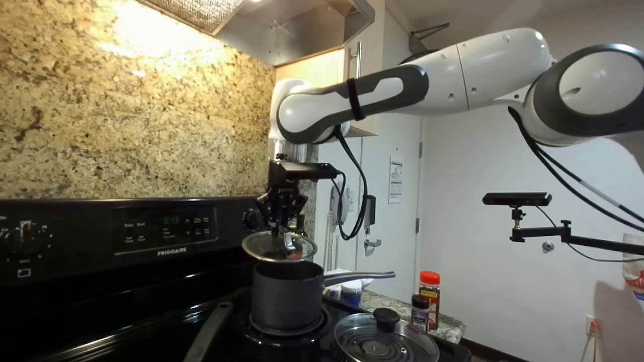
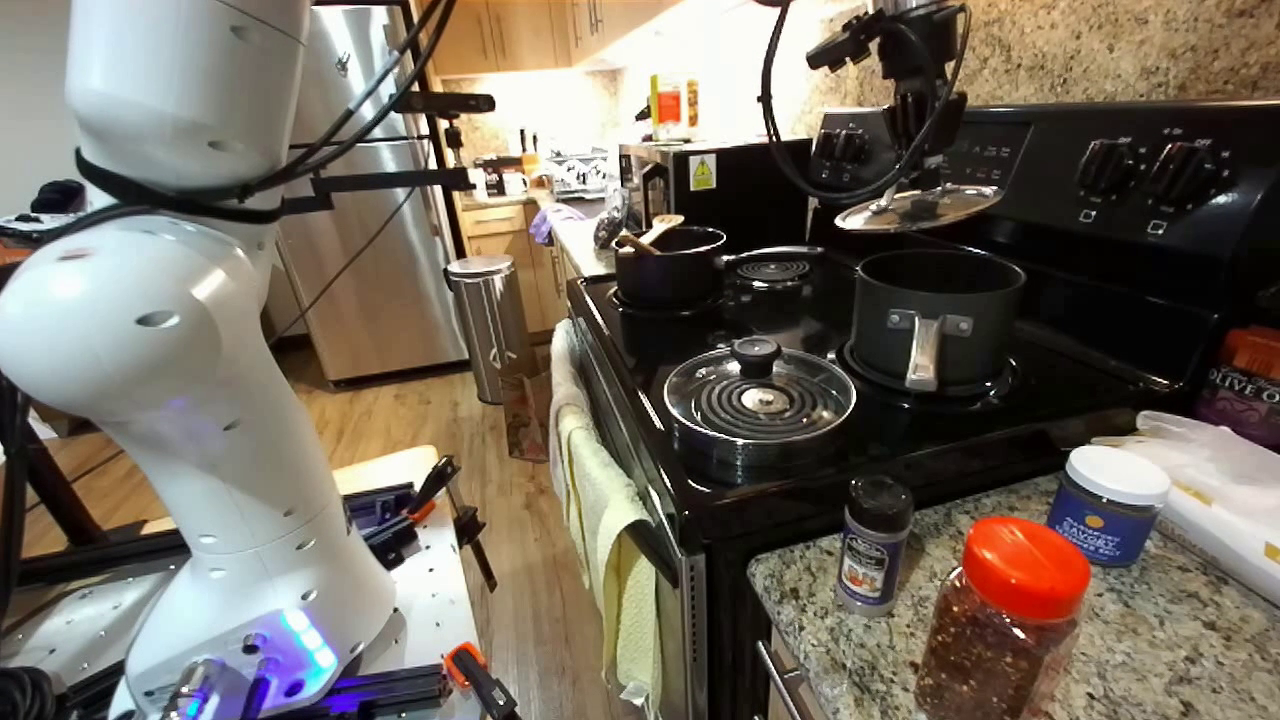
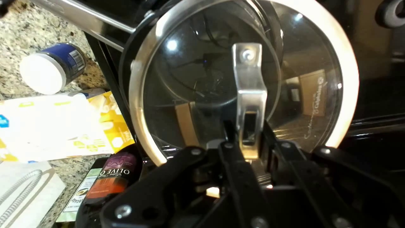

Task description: Remove the lid from the stove and put it on top of the pot on the upper right plate

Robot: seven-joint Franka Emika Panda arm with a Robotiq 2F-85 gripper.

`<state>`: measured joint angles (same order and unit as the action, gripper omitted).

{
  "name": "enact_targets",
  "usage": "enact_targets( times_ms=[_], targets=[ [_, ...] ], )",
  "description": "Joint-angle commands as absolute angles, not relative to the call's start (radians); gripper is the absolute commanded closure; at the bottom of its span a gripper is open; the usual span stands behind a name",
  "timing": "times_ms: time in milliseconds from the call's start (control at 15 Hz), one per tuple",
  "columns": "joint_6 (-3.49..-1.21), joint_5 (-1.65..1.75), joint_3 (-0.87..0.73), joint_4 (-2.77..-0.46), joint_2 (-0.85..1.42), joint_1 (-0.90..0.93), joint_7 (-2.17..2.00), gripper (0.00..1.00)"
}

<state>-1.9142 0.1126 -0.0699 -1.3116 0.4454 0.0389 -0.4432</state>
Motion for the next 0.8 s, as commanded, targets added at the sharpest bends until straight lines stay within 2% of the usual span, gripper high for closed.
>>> enact_targets(
  times_ms=[0,67,333,400,733],
  targets=[
    [-1.914,0.076,-0.068,-1.248,0.476,0.029,-0.419,0.95],
    [-1.910,0.099,-0.077,-1.292,0.457,0.043,-0.440,0.79],
    [-1.910,0.097,-0.077,-1.277,0.468,0.043,-0.440,0.79],
    [-1.910,0.097,-0.077,-1.277,0.469,0.043,-0.440,0.95],
    [-1.897,0.076,-0.107,-1.287,0.474,0.022,-0.516,0.95]
  ],
)
